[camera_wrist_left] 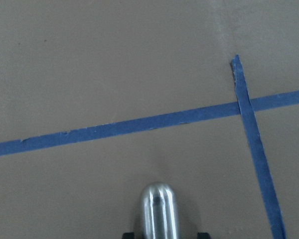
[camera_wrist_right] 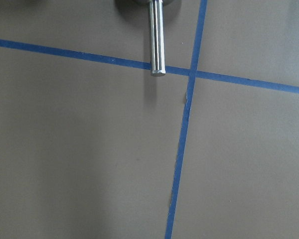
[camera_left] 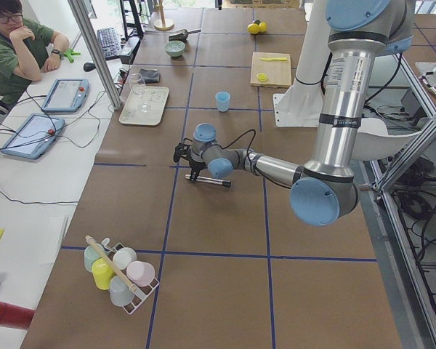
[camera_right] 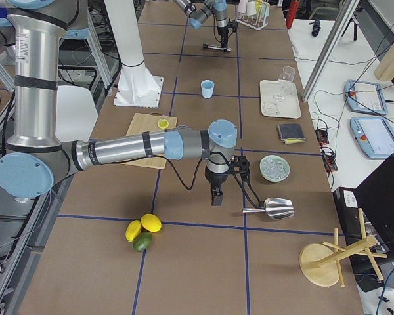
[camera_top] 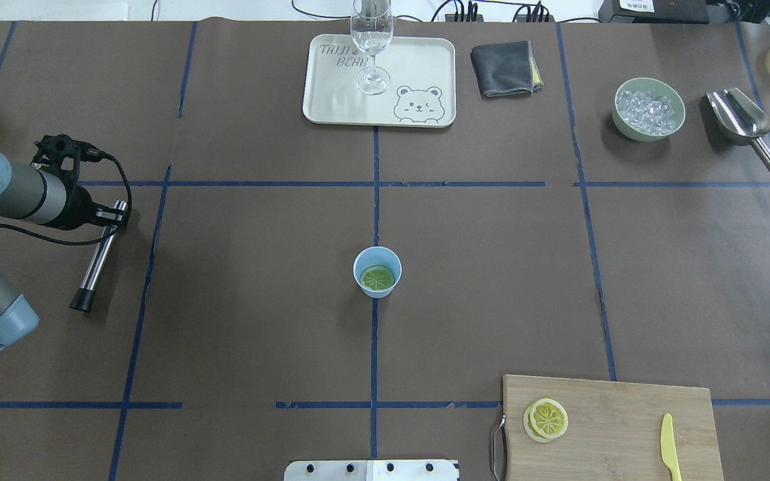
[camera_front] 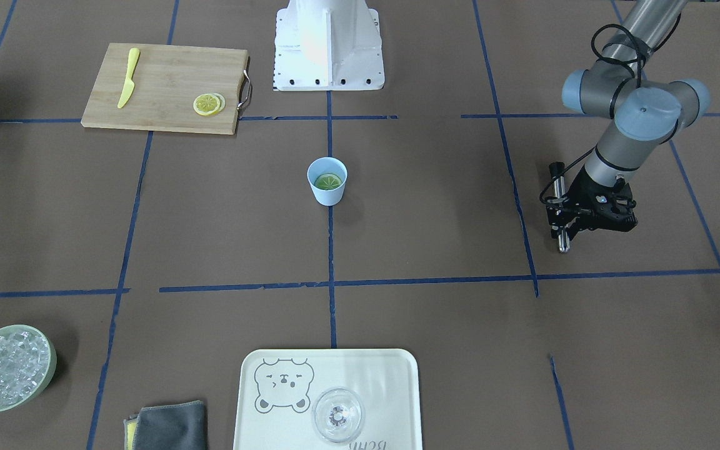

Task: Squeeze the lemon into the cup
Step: 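Grasp the silver muddler with the left gripper and lift it, then carry the muddler with the left gripper over the blue cup, then press the muddler down into the cup onto the lemon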

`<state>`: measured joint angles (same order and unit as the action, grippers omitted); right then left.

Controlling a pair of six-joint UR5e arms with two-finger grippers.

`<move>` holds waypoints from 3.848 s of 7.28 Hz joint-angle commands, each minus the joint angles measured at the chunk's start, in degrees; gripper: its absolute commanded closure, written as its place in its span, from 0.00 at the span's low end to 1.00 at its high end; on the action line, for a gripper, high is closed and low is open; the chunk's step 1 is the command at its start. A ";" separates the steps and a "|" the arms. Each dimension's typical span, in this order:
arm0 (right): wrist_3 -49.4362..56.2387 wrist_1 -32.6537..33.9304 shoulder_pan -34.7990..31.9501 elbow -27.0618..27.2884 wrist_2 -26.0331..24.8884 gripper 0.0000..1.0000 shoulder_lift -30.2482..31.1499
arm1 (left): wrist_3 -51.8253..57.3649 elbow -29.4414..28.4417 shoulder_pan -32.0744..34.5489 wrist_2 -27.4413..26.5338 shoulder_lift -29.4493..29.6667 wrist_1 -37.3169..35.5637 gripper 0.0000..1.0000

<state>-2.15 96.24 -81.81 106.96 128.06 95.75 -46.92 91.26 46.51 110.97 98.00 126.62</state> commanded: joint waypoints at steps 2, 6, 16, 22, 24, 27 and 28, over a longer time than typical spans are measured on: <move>-0.05 0.09 -0.01 -0.09 0.00 0.00 -0.04 | 0.77 8.72 0.42 -0.14 0.00 0.03 1.00; -0.05 0.09 -0.10 -0.26 -0.44 0.00 -0.03 | 0.77 12.28 0.25 -0.67 10.36 13.22 1.00; 7.24 0.00 -9.06 -0.27 2.89 0.00 5.49 | 17.47 -7.56 -16.87 -17.54 22.59 68.98 1.00; 7.51 0.09 -10.56 -0.53 2.99 0.00 5.59 | 28.28 -14.70 -25.59 -30.64 28.48 72.72 1.00; 7.51 0.09 -10.56 -0.62 2.99 0.00 5.59 | 29.50 -16.37 -25.59 -31.78 28.57 72.72 1.00; 7.51 0.09 -10.65 -0.62 2.90 0.00 5.59 | 29.95 -20.58 -25.77 -31.96 28.48 72.72 1.00; 7.51 0.09 -10.74 -0.62 2.90 0.00 5.50 | 29.95 -20.60 -26.03 -31.96 28.48 72.63 1.00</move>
<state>5.36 96.33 -92.47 106.35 130.96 101.32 -17.08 71.35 20.71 79.02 126.51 199.31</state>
